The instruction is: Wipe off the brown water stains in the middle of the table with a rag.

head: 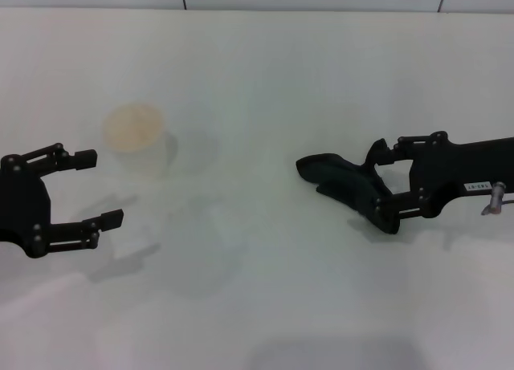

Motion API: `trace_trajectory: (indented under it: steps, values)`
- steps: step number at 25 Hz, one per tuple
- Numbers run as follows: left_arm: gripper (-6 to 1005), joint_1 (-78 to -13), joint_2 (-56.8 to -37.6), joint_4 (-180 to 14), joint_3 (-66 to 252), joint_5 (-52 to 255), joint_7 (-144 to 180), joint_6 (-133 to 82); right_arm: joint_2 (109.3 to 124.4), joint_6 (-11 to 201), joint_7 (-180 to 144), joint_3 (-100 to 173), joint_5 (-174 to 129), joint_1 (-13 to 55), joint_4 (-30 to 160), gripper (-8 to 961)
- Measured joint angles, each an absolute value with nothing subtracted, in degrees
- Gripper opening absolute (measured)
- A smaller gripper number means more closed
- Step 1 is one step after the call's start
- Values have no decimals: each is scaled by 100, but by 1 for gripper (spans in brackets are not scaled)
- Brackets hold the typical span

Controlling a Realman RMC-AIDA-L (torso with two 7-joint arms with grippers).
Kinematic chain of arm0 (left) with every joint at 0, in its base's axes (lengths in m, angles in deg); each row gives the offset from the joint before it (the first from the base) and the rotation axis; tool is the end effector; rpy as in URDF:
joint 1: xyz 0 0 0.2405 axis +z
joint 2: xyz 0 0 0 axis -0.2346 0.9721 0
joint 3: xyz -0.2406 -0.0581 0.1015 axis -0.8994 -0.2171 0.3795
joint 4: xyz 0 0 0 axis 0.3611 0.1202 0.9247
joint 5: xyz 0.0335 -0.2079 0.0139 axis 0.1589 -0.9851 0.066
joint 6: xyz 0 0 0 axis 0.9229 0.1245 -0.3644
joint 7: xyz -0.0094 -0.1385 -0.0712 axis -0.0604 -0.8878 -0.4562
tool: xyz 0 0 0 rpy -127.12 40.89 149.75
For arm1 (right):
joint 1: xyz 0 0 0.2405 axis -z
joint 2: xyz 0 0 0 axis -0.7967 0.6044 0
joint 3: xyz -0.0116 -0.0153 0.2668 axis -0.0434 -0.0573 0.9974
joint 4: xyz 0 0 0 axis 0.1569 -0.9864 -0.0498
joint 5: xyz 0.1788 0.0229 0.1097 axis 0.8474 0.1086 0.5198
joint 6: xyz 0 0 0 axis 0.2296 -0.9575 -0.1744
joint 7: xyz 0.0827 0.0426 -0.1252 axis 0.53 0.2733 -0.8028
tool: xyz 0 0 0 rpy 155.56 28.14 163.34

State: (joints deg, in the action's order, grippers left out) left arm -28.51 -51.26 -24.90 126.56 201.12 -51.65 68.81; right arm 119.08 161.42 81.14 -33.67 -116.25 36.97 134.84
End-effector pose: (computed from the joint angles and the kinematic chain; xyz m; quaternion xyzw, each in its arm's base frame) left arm -0.2997 0.2750 0.0524 -0.9558 -0.0913 -0.2011 0.1942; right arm 0.2290 0.3281 -0.0040 -0.9717 0.1491 0.0940 0.1573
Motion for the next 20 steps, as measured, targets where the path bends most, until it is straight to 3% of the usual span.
trace_trajectory:
  steps: [20]
  values:
    - [872,-2869,-5127,-2496,12656,20087,-5114,6861,11918,16122,8114,-3401,-11618,3710,13411,795]
